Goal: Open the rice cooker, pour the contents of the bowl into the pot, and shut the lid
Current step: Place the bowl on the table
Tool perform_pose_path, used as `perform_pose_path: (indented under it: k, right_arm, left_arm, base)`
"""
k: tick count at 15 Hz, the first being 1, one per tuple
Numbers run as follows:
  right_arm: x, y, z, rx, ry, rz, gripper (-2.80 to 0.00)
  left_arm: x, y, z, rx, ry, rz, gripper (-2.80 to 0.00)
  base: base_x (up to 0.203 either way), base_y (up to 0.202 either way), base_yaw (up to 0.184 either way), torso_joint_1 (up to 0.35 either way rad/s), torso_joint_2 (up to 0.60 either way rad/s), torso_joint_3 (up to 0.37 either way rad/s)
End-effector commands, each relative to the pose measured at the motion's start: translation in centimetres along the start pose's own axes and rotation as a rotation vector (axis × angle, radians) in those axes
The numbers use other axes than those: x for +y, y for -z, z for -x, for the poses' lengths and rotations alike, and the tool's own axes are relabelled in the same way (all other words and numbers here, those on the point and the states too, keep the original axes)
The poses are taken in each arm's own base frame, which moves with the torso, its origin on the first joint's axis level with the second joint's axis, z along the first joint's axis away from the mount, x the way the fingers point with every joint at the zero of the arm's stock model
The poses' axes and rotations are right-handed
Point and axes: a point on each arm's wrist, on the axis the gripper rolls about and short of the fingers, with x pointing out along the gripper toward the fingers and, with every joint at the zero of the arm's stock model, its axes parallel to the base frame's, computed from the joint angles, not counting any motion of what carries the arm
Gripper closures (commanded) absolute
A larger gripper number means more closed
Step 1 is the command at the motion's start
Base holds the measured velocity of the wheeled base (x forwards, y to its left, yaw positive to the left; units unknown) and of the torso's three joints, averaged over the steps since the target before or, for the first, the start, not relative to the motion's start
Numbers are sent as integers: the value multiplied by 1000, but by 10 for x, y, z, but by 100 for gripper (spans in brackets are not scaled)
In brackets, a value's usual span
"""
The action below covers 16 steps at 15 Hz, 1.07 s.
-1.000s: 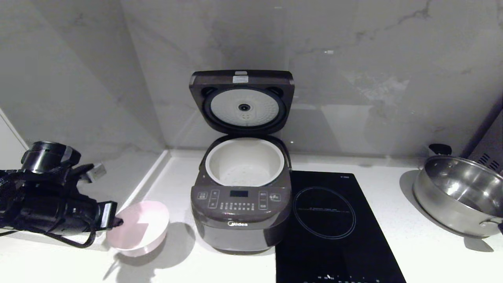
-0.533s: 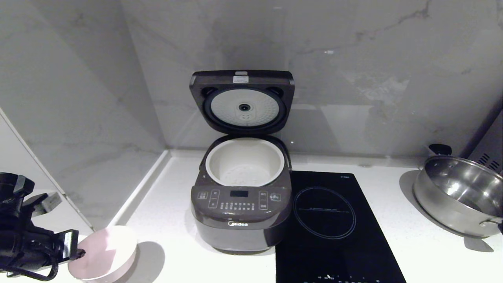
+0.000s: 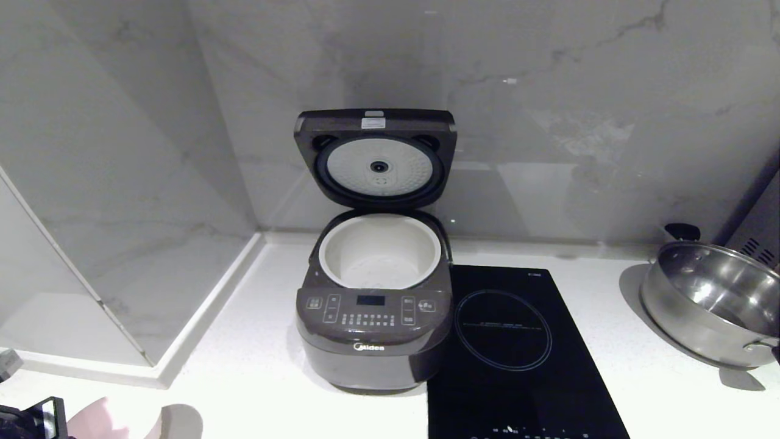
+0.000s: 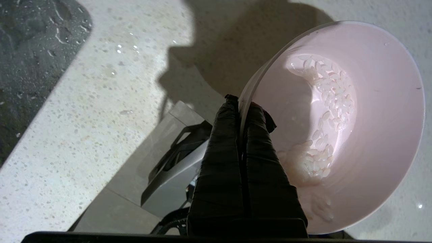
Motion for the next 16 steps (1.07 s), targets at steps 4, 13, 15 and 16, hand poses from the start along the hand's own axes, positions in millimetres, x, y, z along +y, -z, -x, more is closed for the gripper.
perform_pose_path:
  k: [4, 13, 15, 16]
  right_arm:
    - [0, 0, 0, 0, 0, 0, 0]
    - [0, 0, 0, 0, 0, 0, 0]
    - [0, 0, 0, 0, 0, 0, 0]
    - [0, 0, 0, 0, 0, 0, 0]
  left_arm:
    - [37, -18, -47, 29, -51, 144, 0]
    - [63, -10, -73, -5, -47, 208, 0]
    - [63, -11, -71, -19, -49, 205, 0]
    - [63, -13, -69, -32, -48, 201, -280]
  base:
    - [0, 0, 0, 0, 0, 0]
    - [0, 0, 0, 0, 0, 0]
    - [0, 0, 0, 0, 0, 0]
    - [0, 0, 0, 0, 0, 0]
